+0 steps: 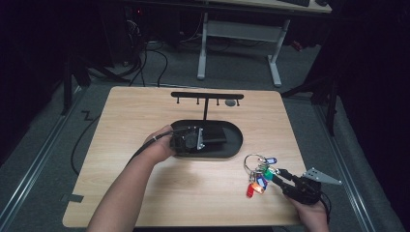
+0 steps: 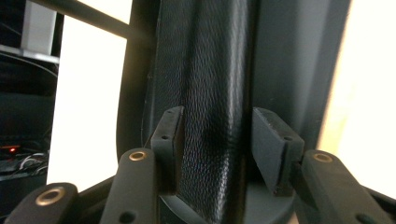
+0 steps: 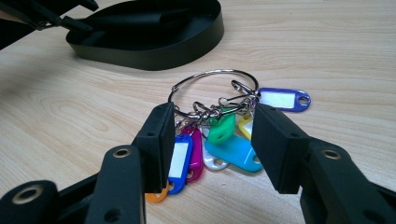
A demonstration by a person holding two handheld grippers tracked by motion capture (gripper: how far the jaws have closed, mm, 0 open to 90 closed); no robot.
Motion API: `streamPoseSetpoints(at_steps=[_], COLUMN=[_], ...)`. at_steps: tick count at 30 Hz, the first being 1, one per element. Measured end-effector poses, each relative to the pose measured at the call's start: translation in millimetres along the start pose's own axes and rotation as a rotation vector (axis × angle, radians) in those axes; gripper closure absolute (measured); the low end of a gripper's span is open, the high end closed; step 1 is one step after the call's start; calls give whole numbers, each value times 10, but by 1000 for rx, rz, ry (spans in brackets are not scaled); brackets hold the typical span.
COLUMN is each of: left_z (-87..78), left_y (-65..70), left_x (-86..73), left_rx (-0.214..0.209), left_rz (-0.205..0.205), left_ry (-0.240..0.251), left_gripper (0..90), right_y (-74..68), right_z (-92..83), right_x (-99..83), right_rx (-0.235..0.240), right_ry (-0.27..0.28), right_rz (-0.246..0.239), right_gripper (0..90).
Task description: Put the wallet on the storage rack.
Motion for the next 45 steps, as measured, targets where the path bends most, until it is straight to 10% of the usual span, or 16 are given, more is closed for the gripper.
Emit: streamPoseSetpoints(at_steps=[33,45], left_z=[-400,-585], left_y=[573,1025], left_x=[-422,-573], left_rx=[-91,-198], left_rz=[-361,-615], left_ry=[166,295], left_gripper=[530,492], right_y=[-27,-32], right_z=[60,74], right_x=[0,-4], right_rx=[-5,-4], right_ry=[-21,-26], right_rz=[-20,-25], right_gripper=[499,499])
Point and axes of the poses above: each handheld gripper's, and its own axes: z roughly forward along the jaws, x roughly out of its top, y roughly to its right, the point moved 5 cm from there along z, roughly forward along the jaws, and after that the axes turned 4 degrees about y, right-handed, at the moved point
